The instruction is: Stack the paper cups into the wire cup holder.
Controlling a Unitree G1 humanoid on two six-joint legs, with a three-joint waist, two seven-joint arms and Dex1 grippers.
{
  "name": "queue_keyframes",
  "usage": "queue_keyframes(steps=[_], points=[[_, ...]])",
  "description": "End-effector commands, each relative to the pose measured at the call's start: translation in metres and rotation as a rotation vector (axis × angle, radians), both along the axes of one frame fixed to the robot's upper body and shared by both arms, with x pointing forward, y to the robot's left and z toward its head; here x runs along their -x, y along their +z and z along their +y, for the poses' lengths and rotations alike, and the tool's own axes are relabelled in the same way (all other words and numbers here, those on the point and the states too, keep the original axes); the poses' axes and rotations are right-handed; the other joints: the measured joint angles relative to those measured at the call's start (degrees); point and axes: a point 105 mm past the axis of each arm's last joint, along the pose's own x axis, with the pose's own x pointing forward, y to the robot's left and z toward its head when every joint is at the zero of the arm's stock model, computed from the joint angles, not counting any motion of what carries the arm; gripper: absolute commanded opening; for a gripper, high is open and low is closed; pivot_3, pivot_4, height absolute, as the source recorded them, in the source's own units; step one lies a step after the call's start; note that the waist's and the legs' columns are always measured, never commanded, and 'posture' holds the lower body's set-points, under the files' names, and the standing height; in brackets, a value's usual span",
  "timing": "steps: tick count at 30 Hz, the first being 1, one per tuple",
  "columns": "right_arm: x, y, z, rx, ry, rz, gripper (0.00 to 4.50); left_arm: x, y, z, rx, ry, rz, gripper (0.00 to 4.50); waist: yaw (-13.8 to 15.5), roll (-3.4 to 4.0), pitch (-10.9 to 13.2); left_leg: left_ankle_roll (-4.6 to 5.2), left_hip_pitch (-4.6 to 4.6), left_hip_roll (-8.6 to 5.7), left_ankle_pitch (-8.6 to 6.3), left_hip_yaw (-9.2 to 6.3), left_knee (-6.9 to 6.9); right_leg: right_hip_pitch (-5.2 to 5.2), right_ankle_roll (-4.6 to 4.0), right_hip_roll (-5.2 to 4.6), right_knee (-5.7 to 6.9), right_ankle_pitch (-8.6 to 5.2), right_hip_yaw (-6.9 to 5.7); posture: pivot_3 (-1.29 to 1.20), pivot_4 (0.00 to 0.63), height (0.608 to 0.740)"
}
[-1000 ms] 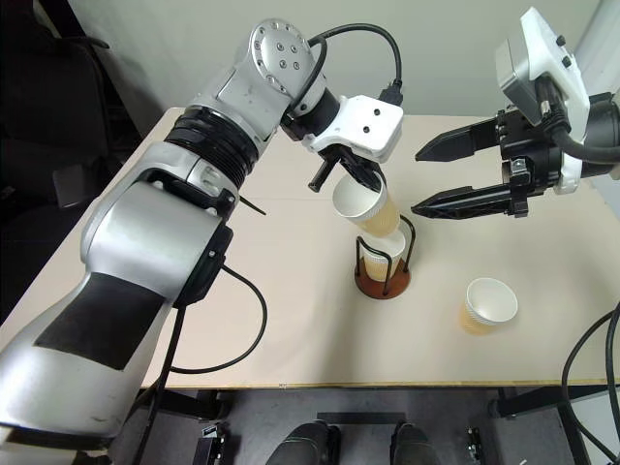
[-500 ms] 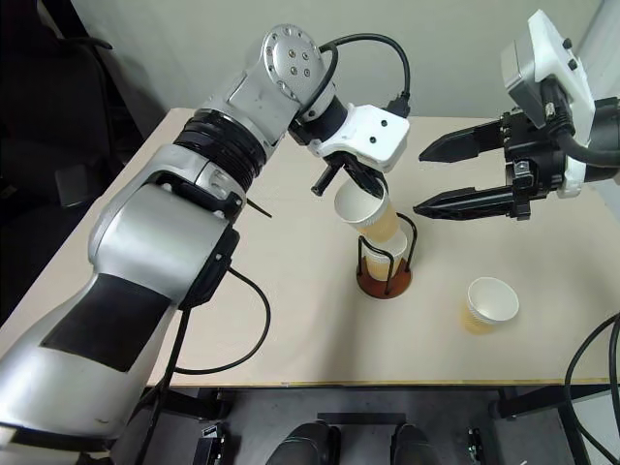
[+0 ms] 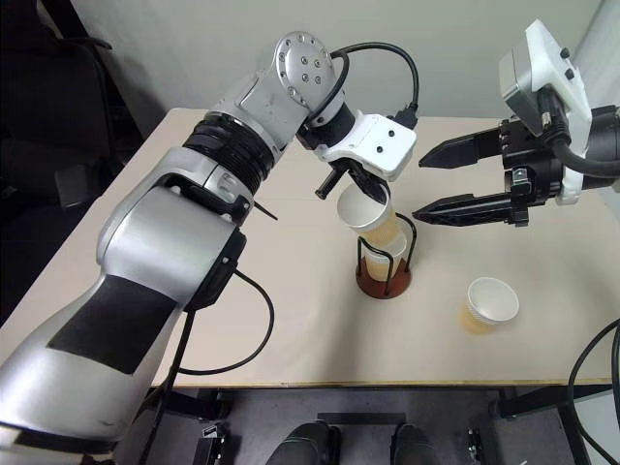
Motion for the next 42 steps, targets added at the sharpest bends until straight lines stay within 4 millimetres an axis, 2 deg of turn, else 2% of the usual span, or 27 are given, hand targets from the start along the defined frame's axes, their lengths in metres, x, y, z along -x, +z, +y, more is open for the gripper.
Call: queue_keyframes(steps=[1, 13, 24, 42], points=[[0.007, 0.011, -0.003, -0.015, -0.007, -0.055, 3.49, 0.001, 0.008, 0.0, -0.002, -0.006, -0.032, 0.04, 0.0, 0.0, 0.0, 0.02, 0.0, 0.01, -0.01, -0.02, 0.01, 0.0, 0.01, -0.03, 0.0, 0.01, 0.03, 0.0, 0.15, 0.74], [0.006, 0.01, -0.002, -0.021, -0.008, -0.05, 3.49, 0.002, -0.001, 0.002, -0.05, -0.018, -0.013, 0.04, 0.0, 0.0, 0.0, 0.01, -0.01, 0.02, 0.0, -0.01, 0.02, 0.0, 0.15, -0.03, 0.0, 0.09, 0.03, 0.0, 0.15, 0.74], [0.006, 0.009, -0.003, -0.023, -0.013, -0.047, 3.49, 0.001, 0.0, 0.01, -0.1, -0.023, -0.028, 0.04, 0.0, 0.0, 0.0, 0.02, 0.0, -0.01, -0.01, 0.02, 0.01, -0.01, 0.17, 0.01, 0.0, 0.1, 0.0, 0.0, 0.15, 0.74], [0.006, 0.007, -0.005, -0.018, -0.026, -0.042, 3.49, 0.001, -0.016, 0.011, -0.159, -0.039, -0.012, 0.04, 0.0, 0.0, 0.0, 0.04, 0.01, 0.01, -0.02, -0.01, 0.02, 0.0, 0.18, -0.01, 0.01, 0.1, 0.01, 0.0, 0.15, 0.74]])
